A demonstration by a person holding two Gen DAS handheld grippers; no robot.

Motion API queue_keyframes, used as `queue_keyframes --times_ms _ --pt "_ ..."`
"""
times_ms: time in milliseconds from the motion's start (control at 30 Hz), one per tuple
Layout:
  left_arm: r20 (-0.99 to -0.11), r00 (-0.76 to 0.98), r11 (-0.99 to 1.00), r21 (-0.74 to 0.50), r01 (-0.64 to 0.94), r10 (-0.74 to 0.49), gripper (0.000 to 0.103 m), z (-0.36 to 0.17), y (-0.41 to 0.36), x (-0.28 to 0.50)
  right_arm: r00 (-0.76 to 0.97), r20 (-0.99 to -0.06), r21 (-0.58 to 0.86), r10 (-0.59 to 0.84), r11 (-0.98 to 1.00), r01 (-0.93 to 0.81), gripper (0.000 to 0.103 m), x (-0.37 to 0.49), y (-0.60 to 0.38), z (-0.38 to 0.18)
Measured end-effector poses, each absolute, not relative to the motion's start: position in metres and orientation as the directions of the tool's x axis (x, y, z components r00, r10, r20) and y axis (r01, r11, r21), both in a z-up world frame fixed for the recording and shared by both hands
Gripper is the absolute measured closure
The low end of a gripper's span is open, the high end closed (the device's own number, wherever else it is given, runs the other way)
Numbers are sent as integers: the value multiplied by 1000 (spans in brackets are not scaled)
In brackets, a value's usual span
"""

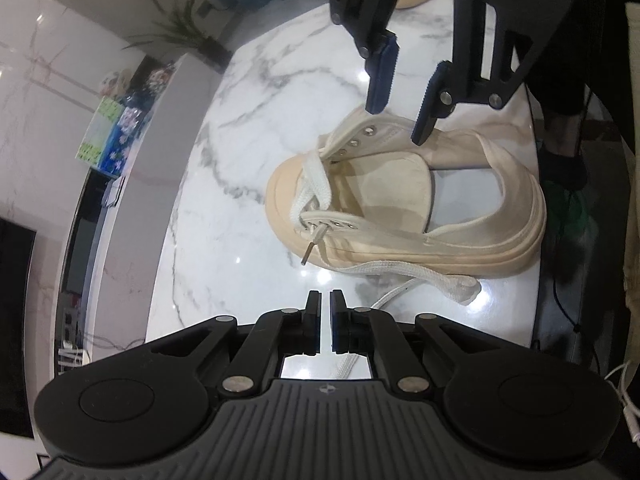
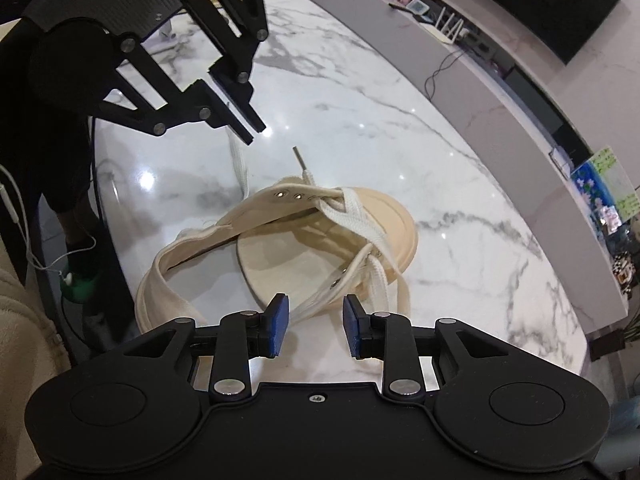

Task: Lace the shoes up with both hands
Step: 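Grasp the lace tip emerging from the eyelet with the left gripper, then pull the white lace through the eyelet away from the sneaker with the left gripper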

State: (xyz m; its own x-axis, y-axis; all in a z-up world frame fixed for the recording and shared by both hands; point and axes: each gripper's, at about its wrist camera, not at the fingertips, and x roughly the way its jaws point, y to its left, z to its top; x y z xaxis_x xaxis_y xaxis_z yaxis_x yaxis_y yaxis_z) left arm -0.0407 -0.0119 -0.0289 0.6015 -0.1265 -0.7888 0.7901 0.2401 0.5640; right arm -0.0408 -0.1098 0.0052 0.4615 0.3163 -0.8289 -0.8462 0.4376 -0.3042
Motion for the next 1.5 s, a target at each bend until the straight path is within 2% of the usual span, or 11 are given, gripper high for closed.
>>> queue_keyframes --times_ms 133,600,733,900,1133,1167,1200,1500 --pt "-788 596 210 563 799 -153 91 -33 -18 -35 444 -837 -292 320 425 -857 77 -42 -112 8" --pt "-767 613 146 596 790 -187 90 -38 -28 -20 438 -826 -283 355 410 -867 77 -23 -106 17" --pt "-778 595 117 584 803 -201 80 -36 -28 -20 435 -823 -312 365 348 -884 77 -22 -100 15" --pt "-792 576 71 575 815 -201 80 -51 -33 -15 423 -835 -314 352 328 -891 77 -17 -98 9" --pt "-814 543 93 536 839 -205 97 -57 -33 -5 390 -851 -225 352 426 -876 77 -7 -109 10" --pt "-817 540 100 531 841 -203 99 -58 -33 -4 380 -855 -207 354 438 -875 80 -5 -110 10" --pt "-818 538 106 528 842 -201 99 -58 -33 -4 369 -857 -189 359 446 -875 86 -3 -110 9" --pt "-822 553 160 532 832 -140 101 -48 -24 -3 366 -860 -183 356 454 -872 87 -6 -107 7"
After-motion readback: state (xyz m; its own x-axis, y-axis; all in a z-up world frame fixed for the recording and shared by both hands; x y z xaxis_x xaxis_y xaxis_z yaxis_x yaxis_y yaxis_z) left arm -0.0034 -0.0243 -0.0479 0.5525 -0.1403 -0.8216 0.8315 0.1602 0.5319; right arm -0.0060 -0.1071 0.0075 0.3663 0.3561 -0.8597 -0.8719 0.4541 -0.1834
